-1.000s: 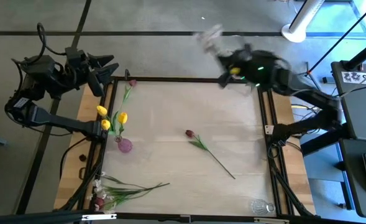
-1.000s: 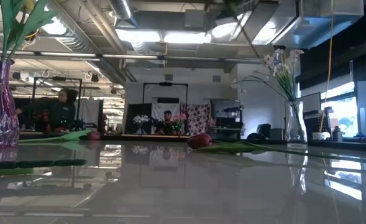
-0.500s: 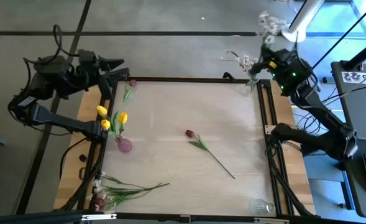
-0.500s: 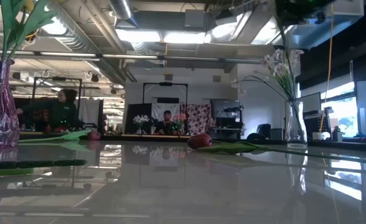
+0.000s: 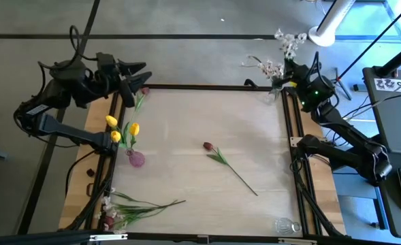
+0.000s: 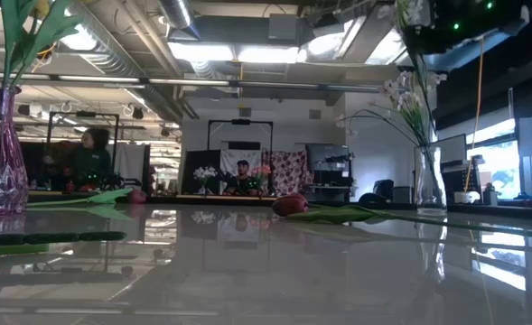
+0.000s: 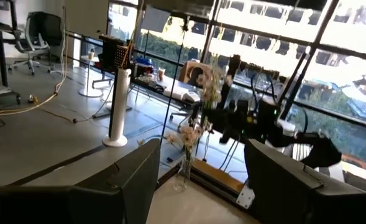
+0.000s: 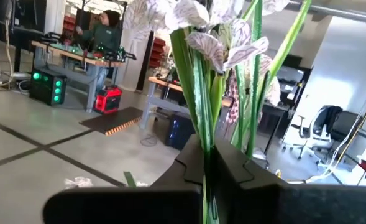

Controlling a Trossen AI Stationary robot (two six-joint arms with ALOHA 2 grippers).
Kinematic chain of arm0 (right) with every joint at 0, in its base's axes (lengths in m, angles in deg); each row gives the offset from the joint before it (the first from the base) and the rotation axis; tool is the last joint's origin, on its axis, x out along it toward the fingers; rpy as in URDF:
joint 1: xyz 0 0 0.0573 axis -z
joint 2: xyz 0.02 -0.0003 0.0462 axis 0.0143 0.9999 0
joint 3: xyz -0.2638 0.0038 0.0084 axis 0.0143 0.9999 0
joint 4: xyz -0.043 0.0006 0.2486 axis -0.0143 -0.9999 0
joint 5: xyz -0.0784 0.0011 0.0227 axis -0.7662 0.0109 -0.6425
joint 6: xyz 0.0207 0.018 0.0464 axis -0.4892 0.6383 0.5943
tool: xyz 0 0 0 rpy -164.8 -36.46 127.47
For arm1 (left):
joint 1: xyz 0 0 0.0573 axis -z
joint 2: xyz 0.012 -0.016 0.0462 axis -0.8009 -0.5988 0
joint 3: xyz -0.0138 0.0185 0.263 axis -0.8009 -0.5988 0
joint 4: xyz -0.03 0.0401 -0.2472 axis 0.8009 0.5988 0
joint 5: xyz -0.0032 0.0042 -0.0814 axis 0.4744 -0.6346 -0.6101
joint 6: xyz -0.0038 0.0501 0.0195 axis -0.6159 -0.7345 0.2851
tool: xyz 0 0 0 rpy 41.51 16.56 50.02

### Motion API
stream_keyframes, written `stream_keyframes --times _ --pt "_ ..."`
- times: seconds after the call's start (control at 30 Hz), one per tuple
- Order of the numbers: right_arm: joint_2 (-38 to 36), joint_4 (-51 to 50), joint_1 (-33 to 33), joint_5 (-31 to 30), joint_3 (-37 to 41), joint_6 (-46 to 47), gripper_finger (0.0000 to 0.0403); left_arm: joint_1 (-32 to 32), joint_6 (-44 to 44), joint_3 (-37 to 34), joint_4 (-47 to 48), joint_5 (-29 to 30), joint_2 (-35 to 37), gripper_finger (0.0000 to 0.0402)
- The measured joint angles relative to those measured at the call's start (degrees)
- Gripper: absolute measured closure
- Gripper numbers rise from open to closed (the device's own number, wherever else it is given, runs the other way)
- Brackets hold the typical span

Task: Sort flowers into vase by color
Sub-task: Put the top white flowers into the top transparent flower vase

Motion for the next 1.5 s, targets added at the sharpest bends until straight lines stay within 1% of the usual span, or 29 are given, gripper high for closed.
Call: stream_keyframes --times 0.23,0.4,0.57,0.87,0.97,1.07,1.17,1.3,1.4,1.5 --pt "0.04 12.71 0.00 -0.02 8.33 -3.96 0.0391 0.00 -0.02 0.00 -5.17 0.30 0.65 0.0171" --pt "0.13 20.79 0.00 -0.01 12.90 -7.31 0.0394 0.01 0.09 0.00 -6.93 0.33 0.66 0.0171" --pt "0.20 20.88 0.00 -0.11 15.51 -7.20 0.0386 0.00 0.46 0.00 -7.81 0.37 0.66 0.0171" --pt "0.35 19.06 0.00 -1.05 16.07 -7.18 0.0383 0.01 1.52 0.00 -7.20 0.35 0.66 0.0171" --pt "0.35 17.75 -0.07 -1.64 15.79 -6.88 0.0368 0.00 1.53 0.00 -7.10 0.34 0.66 0.0171" --pt "0.35 11.22 -0.07 -3.51 12.82 -5.21 0.0325 0.00 1.52 0.00 -7.08 0.35 0.70 0.0171" --pt "0.37 0.75 -0.07 -4.64 8.76 -1.99 0.0271 0.02 1.51 0.00 -6.94 0.33 0.81 0.0171" --pt "1.01 -13.89 -0.07 -4.26 1.05 6.26 0.0211 0.02 1.55 0.00 -5.30 0.35 0.83 0.0171" --pt "3.29 -24.55 -0.07 -3.30 -4.91 12.34 0.0189 0.02 1.55 0.00 -3.61 0.32 0.81 0.0171" --pt "6.46 -34.41 -0.06 -2.40 -10.74 16.49 0.0180 0.02 1.57 0.00 -2.37 0.33 0.83 0.0171"
